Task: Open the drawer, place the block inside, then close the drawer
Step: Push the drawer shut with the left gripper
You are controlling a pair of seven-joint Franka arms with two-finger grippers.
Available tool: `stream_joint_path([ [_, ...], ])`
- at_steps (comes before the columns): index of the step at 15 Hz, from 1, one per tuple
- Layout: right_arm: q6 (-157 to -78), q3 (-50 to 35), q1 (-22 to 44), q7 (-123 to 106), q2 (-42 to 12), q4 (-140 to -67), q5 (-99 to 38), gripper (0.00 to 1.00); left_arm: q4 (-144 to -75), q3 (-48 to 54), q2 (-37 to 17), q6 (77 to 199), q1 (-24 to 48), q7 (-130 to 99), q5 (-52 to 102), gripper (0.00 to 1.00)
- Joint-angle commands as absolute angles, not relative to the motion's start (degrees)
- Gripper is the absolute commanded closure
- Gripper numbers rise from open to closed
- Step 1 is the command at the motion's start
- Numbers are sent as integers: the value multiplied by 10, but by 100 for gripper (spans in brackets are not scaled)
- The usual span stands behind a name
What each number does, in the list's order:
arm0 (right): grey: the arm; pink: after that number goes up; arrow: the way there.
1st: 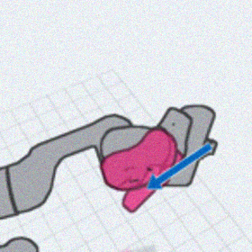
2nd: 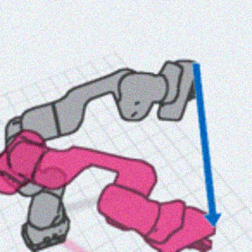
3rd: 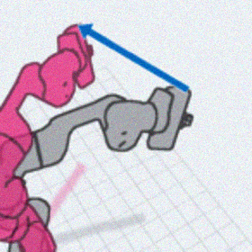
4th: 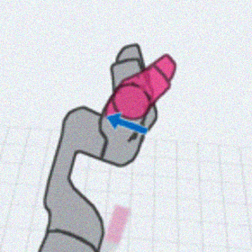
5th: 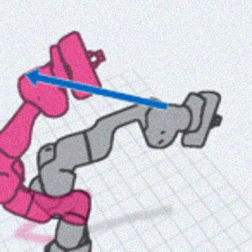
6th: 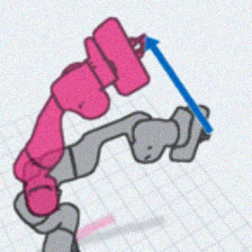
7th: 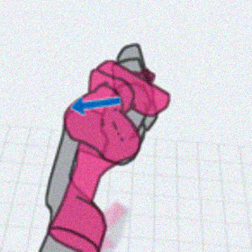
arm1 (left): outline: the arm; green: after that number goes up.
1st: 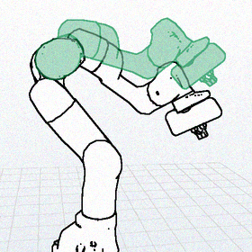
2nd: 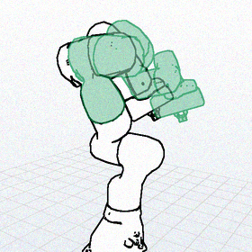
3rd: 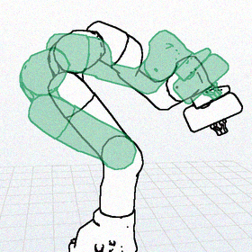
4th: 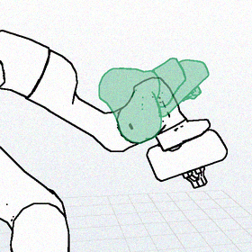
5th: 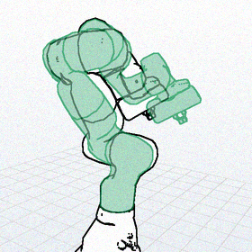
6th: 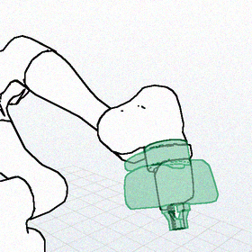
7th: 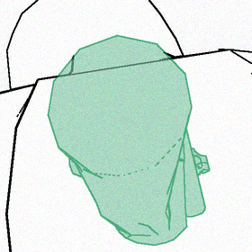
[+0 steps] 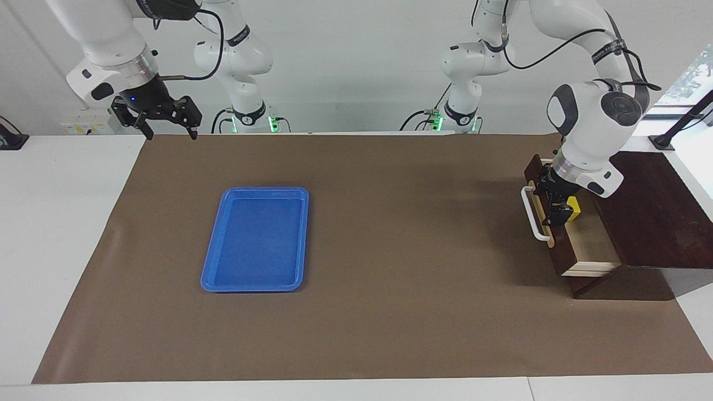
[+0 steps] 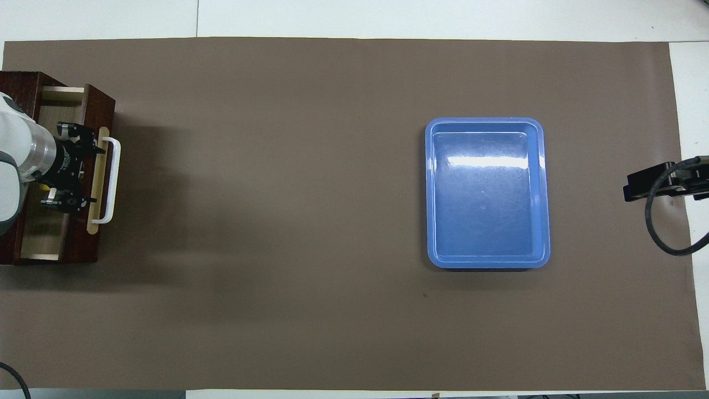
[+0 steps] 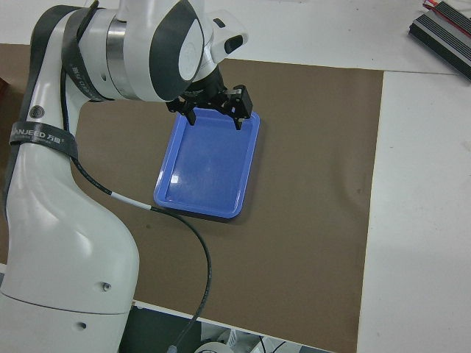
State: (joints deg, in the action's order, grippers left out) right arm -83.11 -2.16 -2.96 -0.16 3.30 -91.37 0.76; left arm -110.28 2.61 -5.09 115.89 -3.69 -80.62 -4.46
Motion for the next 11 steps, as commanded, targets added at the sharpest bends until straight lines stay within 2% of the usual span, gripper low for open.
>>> stream_joint_path([
  [1, -826, -26, -40, 3, 35, -910, -4, 0, -1102, 25, -45, 1168, -67, -778, -68, 0],
  [7, -826, -26, -39, 3, 35, -910, -4, 0, -1075, 25, -60, 1172, -112, -753, -86, 0],
  [11, -826, -26, -39, 3, 35, -910, -4, 0, -1072, 25, -59, 1172, -108, -753, -87, 0],
])
